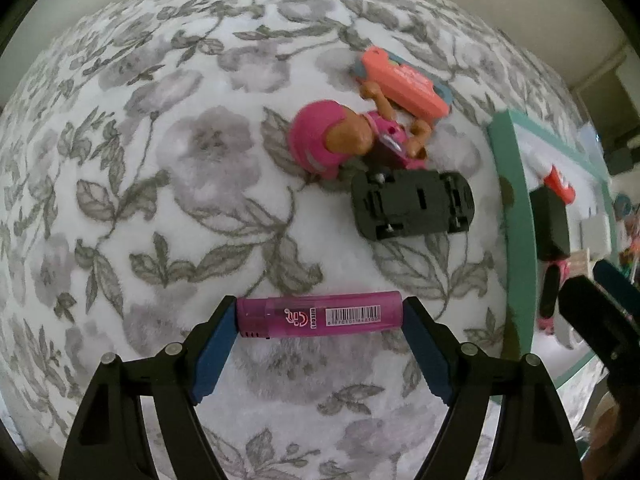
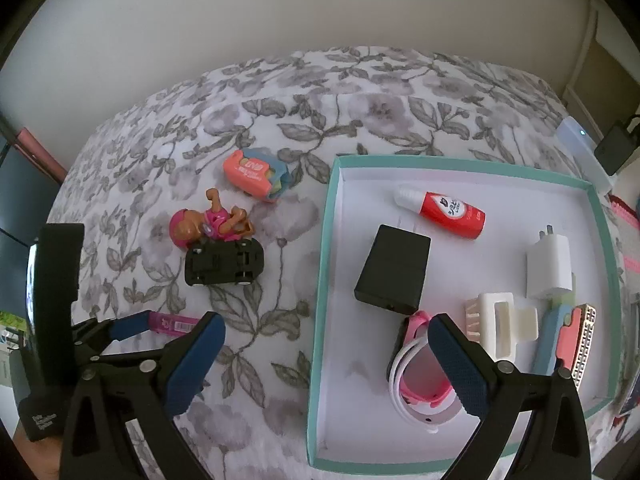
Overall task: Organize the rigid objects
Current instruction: 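Grasp the pink stick with left gripper while right grasps the black toy car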
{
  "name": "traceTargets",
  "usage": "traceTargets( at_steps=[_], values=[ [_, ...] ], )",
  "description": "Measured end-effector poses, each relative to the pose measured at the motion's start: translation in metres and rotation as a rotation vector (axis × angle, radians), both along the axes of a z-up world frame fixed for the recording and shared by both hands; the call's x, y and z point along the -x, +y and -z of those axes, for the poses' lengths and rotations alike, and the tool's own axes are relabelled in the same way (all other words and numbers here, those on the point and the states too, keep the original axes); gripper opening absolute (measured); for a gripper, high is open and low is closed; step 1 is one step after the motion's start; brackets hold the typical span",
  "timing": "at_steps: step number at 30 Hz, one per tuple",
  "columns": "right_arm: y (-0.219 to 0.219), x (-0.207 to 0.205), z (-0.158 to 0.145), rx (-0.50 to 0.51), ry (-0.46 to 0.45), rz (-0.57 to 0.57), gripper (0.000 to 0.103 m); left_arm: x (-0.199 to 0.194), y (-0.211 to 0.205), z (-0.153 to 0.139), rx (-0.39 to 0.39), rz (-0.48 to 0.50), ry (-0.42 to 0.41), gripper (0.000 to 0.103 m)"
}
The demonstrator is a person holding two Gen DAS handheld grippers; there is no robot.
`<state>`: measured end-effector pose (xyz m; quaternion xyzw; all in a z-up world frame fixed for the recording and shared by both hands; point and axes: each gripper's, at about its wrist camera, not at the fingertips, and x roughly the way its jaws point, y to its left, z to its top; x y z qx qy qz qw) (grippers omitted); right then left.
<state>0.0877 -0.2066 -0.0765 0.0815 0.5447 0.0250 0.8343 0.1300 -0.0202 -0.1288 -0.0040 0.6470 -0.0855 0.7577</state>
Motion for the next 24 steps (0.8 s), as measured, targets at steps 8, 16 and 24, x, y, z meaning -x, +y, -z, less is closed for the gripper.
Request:
traceTargets(
  at_steps=[8,16,24],
  values=[
    [0.018,-0.01,-0.006,-0.019,-0.044,-0.045,0.103,-0.014,0.046,-0.02,-0.01,-0.149,-0.078,0.082],
    [0.048,-0.024,0.004,-0.015,-0.036,-0.104,0.103,-0.023,0.099,-0.032,0.015,-0.34,-0.129,0.082],
    [0.075,-0.042,0.023,0.015,-0.005,-0.134,0.102,-0.026,0.115,-0.038,0.049,-0.392,-0.149,0.082]
  ],
)
